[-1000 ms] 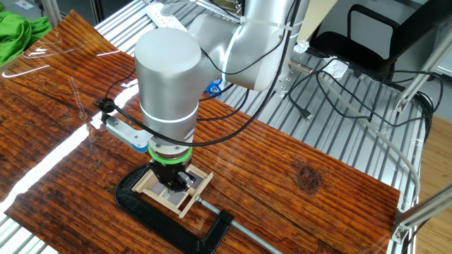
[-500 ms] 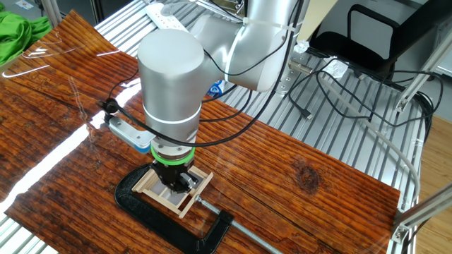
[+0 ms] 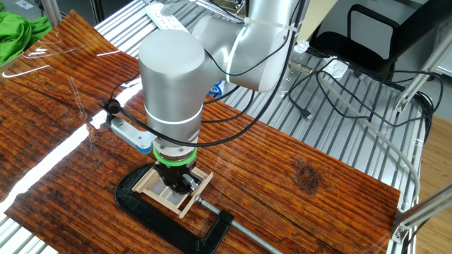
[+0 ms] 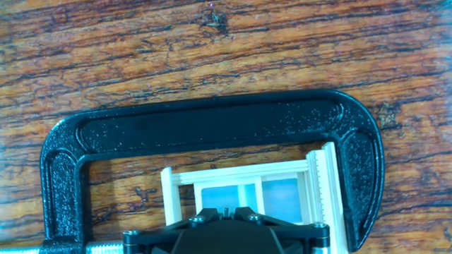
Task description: Close a sliding window
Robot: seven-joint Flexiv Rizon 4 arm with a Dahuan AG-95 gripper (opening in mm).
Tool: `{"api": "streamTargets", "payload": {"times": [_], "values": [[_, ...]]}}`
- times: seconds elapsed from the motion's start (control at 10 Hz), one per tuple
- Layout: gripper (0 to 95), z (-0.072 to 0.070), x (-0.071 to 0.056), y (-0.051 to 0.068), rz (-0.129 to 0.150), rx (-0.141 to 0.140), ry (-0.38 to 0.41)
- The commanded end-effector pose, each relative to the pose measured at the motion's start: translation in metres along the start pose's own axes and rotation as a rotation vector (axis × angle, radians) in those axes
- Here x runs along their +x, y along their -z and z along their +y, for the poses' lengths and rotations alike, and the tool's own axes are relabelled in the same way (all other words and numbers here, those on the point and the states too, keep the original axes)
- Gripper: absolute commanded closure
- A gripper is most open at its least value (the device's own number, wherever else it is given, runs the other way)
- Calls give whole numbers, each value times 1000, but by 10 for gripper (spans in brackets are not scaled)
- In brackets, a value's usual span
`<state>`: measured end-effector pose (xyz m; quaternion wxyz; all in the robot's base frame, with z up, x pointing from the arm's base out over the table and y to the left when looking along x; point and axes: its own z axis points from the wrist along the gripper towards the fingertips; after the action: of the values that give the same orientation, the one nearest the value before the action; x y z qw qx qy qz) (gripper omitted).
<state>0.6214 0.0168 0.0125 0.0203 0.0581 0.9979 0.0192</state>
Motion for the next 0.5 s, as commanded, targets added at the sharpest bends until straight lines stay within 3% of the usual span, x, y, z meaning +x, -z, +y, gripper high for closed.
{"api": "streamTargets", "payload": {"times": [0.1,0.5], "values": [[950,2,1,1,1,1,-7],[950,5,1,-1,-5,-2,-17]]}}
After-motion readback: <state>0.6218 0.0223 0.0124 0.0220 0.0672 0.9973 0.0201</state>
